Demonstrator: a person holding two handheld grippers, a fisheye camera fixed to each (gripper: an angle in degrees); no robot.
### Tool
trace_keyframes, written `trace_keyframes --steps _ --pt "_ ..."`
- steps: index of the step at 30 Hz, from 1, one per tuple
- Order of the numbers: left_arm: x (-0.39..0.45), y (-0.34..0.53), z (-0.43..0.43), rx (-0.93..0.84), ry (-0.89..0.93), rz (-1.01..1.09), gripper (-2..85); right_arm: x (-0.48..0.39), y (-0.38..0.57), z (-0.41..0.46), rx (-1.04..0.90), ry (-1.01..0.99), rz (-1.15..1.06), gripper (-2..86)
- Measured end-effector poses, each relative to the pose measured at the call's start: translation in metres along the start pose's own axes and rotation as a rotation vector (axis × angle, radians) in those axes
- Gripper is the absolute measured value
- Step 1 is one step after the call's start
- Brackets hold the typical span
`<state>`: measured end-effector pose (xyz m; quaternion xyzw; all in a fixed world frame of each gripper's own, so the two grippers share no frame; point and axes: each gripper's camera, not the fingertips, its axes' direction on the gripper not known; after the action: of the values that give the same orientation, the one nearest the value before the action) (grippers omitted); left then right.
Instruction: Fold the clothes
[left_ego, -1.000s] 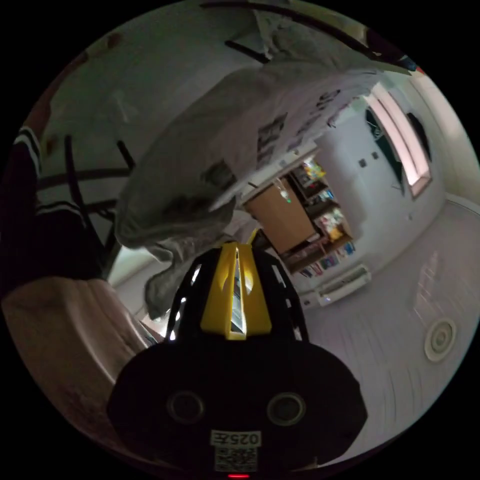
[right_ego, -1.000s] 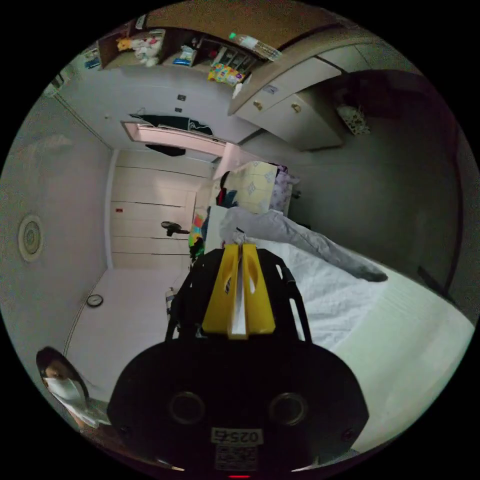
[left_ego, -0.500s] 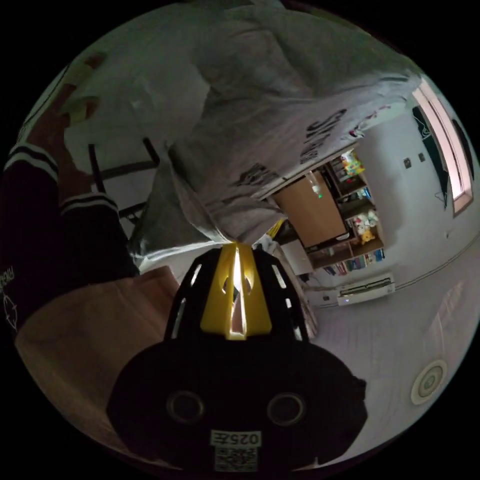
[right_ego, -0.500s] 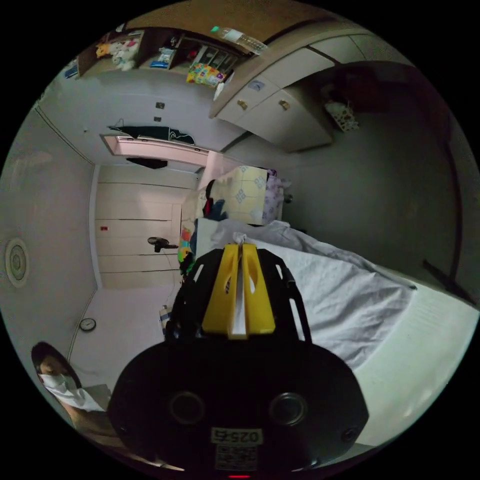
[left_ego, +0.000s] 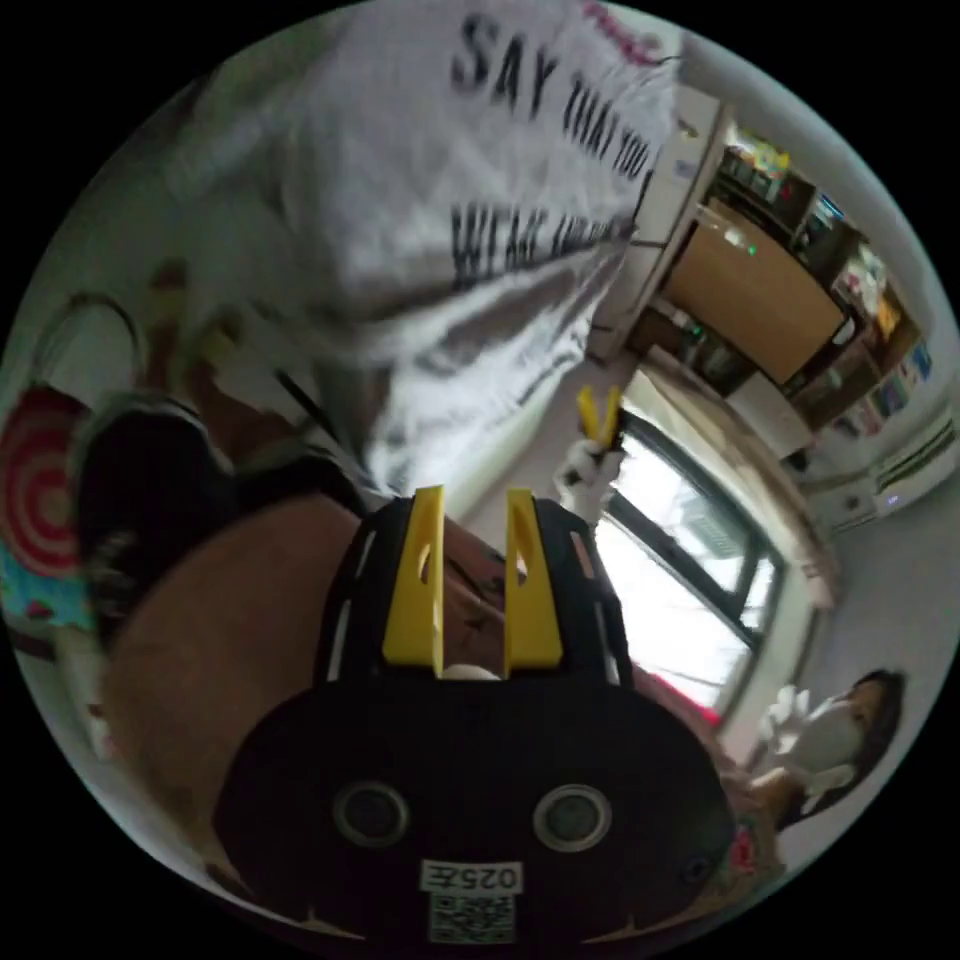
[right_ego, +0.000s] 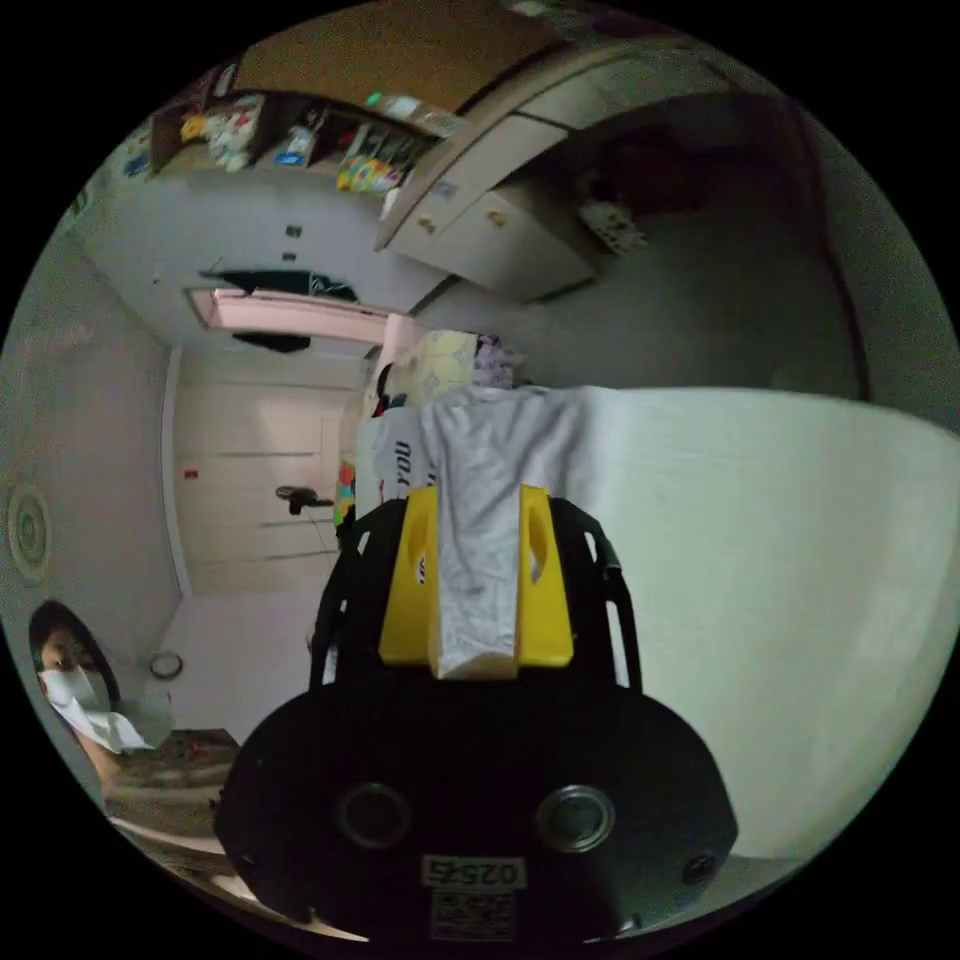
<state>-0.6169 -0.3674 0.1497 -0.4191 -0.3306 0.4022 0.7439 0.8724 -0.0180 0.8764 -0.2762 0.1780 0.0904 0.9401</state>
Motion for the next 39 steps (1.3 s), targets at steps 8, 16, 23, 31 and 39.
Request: trace_keyframes --steps 8,16,23,31,39 --pt "-0.112 0.068 0.129 0.212 0.581 -0.541 5.6 0.076 -0.008 0.002 0.038 -0.130 0.147 15.9" --pt "-0.183 0.117 0.209 0.505 0.997 -0.484 7.4 0.058 -0.061 0.051 -0.121 -0.080 0.009 16.7" --pt "-0.216 0.137 0.268 0.582 1.111 -0.467 7.8 0.058 -0.074 0.078 -0.105 -0.131 0.030 14.5" --pt "-0.239 0.149 0.302 0.572 1.112 -0.430 0.6 0.064 -0.076 0.109 -0.109 -0.138 0.092 8.3" --pt "-0.218 0.196 0.310 0.616 1.158 -0.274 -0.9 0.026 -0.066 0.129 -0.190 -0.244 0.043 -0.3"
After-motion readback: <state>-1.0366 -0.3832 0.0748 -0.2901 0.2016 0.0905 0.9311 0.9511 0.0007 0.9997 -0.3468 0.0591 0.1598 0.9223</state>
